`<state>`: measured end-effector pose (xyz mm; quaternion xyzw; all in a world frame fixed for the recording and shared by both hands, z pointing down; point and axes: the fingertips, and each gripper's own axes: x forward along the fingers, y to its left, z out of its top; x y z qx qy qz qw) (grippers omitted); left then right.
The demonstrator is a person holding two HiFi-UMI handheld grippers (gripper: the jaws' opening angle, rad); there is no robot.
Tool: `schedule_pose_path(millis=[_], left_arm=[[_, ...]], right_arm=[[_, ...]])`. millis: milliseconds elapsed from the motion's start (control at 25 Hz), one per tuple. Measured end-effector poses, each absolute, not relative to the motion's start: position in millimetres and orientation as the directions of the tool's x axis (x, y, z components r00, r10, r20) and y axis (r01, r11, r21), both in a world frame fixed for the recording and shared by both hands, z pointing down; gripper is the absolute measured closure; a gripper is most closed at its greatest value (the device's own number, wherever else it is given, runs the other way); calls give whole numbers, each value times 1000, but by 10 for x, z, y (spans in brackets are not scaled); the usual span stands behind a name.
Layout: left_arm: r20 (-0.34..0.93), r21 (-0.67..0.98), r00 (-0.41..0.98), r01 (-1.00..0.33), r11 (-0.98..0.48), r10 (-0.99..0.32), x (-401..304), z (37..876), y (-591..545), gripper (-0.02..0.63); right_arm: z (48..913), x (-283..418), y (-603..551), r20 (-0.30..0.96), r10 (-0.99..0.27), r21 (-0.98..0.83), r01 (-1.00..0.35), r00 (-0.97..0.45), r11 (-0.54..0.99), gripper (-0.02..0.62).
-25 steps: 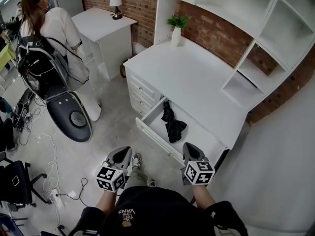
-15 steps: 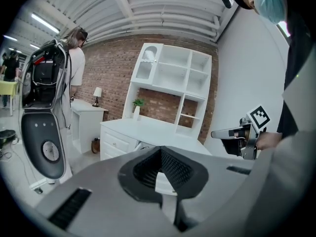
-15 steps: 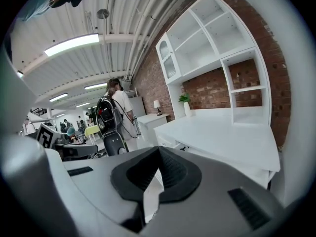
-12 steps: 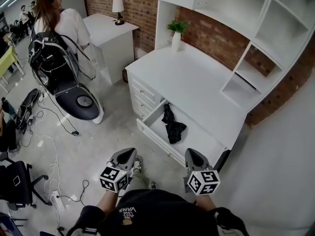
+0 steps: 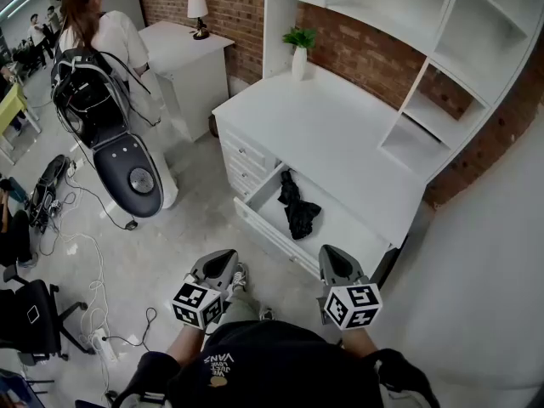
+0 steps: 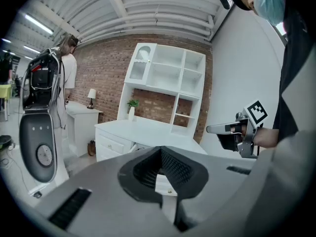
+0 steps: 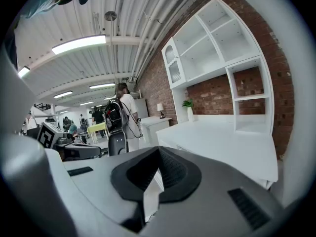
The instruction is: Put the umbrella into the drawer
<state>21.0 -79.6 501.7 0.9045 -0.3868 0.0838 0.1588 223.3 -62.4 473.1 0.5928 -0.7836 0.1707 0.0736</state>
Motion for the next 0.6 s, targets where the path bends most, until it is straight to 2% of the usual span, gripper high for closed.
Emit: schedule_pose_path(millis=[600], left_arm=[[253, 252, 667, -745, -618, -701, 261, 5063, -897, 600]], right_arm=[[4841, 2315, -692, 336, -909, -171, -965, -248, 200, 595]])
